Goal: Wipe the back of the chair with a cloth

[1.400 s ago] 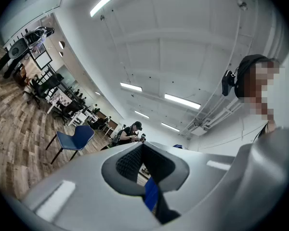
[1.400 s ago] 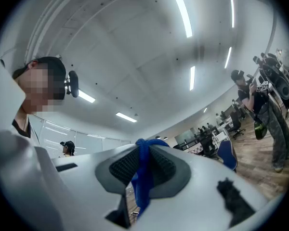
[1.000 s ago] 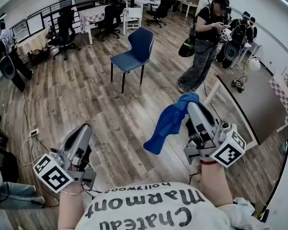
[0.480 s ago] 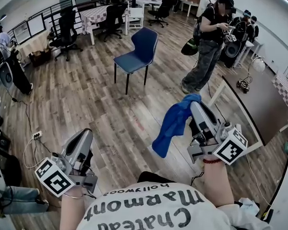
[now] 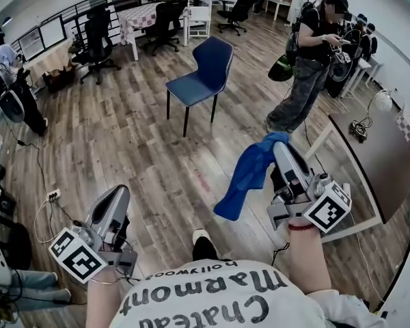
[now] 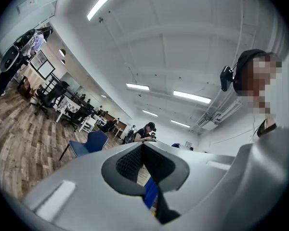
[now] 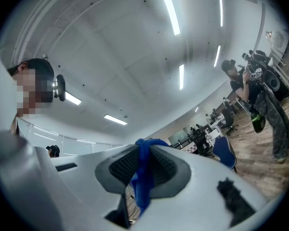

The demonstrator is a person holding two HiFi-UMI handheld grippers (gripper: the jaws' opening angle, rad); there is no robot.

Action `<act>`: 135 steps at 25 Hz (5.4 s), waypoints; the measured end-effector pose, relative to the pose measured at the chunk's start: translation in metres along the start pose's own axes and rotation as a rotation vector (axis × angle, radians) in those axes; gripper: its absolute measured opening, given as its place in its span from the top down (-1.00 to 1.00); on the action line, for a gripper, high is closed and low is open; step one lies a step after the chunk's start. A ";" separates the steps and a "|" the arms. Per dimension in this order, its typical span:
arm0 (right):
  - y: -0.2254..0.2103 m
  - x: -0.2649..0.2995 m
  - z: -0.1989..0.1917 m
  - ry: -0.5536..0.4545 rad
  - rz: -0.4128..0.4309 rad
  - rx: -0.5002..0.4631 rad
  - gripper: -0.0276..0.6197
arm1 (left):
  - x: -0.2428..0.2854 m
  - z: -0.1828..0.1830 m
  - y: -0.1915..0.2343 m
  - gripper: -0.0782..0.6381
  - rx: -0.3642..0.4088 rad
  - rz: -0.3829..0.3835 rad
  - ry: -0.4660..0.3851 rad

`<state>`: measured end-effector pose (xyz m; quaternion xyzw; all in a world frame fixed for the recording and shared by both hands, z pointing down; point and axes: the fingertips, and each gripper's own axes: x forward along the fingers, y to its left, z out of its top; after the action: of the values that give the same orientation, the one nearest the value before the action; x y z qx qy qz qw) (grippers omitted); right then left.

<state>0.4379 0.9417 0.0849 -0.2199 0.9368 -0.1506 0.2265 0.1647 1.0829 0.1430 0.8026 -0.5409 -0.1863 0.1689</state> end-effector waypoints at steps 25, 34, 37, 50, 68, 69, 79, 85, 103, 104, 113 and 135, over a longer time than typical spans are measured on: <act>-0.216 0.166 0.000 0.023 -0.029 -0.040 0.70 | 0.187 0.058 0.158 0.76 -0.008 0.100 -0.089; -0.229 0.209 -0.028 0.072 -0.002 0.005 0.70 | 0.217 0.049 0.177 0.76 -0.033 0.102 -0.093; -0.234 0.220 -0.043 0.086 0.000 0.035 0.70 | 0.226 0.044 0.188 0.76 -0.049 0.091 -0.059; -0.275 0.298 -0.076 0.115 -0.098 -0.005 0.70 | 0.317 0.071 0.297 0.76 -0.102 -0.047 0.047; -0.322 0.492 -0.067 -0.066 -0.154 -0.060 0.70 | 0.429 0.195 0.443 0.76 0.022 -0.228 0.076; -0.324 0.500 -0.069 -0.070 -0.154 -0.064 0.70 | 0.433 0.200 0.451 0.76 0.021 -0.231 0.074; -0.342 0.533 -0.084 -0.062 -0.180 -0.084 0.70 | 0.458 0.217 0.491 0.76 0.010 -0.256 0.065; -0.346 0.553 -0.092 -0.034 -0.171 -0.056 0.70 | 0.453 0.213 0.505 0.76 -0.047 -0.233 0.065; -0.453 0.666 -0.109 -0.002 -0.067 0.036 0.70 | 0.543 0.224 0.587 0.76 -0.062 -0.129 0.074; -0.462 0.674 -0.109 0.003 -0.060 0.040 0.70 | 0.553 0.227 0.592 0.76 -0.061 -0.127 0.073; -0.558 0.717 -0.098 0.029 -0.063 0.058 0.70 | 0.643 0.244 0.638 0.76 -0.006 -0.129 0.085; -0.740 0.752 -0.123 0.043 -0.156 0.136 0.70 | 0.826 0.164 0.670 0.76 -0.007 -0.161 0.255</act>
<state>0.0302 -0.0323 0.2028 -0.2729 0.9091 -0.2357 0.2085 -0.1689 0.0627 0.2208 0.8600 -0.4482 -0.0977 0.2237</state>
